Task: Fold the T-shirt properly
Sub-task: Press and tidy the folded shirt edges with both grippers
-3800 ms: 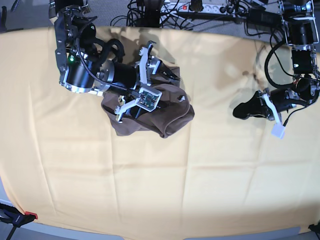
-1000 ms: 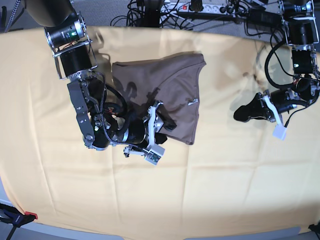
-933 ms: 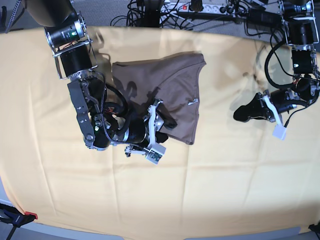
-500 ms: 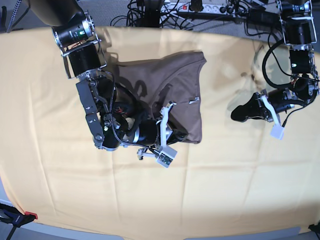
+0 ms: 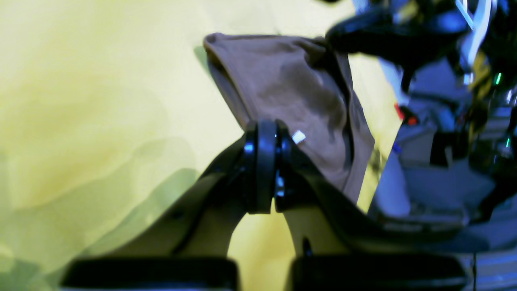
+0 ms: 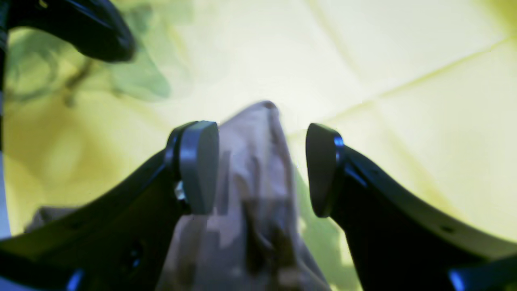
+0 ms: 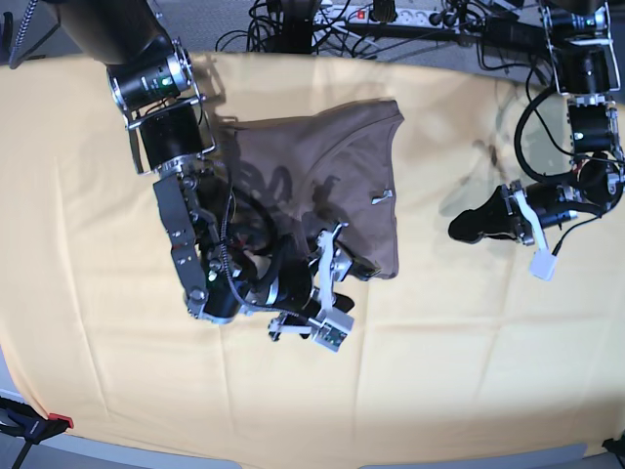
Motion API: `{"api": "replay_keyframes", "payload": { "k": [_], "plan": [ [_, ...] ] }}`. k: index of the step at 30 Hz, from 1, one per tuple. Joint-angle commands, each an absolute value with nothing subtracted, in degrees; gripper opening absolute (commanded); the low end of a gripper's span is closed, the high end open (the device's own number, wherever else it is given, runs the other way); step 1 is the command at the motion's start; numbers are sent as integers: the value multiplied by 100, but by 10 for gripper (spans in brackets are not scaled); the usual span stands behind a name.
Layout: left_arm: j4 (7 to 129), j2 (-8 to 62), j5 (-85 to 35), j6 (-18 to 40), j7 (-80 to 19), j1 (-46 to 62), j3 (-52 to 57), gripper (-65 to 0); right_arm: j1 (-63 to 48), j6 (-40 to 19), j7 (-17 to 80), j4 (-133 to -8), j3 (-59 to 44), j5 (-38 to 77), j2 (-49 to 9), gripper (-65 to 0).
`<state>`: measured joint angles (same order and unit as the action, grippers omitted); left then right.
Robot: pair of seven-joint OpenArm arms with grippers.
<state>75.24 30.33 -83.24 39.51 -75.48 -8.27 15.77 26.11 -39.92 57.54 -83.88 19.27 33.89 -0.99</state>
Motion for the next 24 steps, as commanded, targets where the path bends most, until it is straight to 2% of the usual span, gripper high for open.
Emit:
{"api": "replay_keyframes", "payload": {
  "k": [1,2,4,5,12,18,24],
  "plan": [
    [7749,3127,-8500,4000,-7596,-917,1616,-650,2816,-4000,5752,-8549,1809,3496,-95,-356],
    [7885,3127,-8500,4000,-7690,-906,1614,-650,2827,-4000,5872,-8571,1710,3487,-95,-419],
    [8243,3129,-8500,4000,-7813,-867,1601,-650,2816,-4000,5944,-8578,1492,3411,-97,-606],
    [8479,3135,-8500,4000,-7813,-823,1570,-650,2792,-4000,5944,-8578,1389,3380,-108,-650],
    [10210,3142,-8500,4000,-7931,-403,744,-650,2746,-4000,5918,-8576,1271,3450,-587,-650],
    [10853,3142,-7002,4000,-7072,-75,-222,-650,2718,-4000,5920,-8366,1282,3642,-1026,-650],
    [10864,3142,-5929,4000,-6578,-64,-1245,-650,2718,-4000,5913,-7846,1584,3564,-1135,-650]
  ]
}}
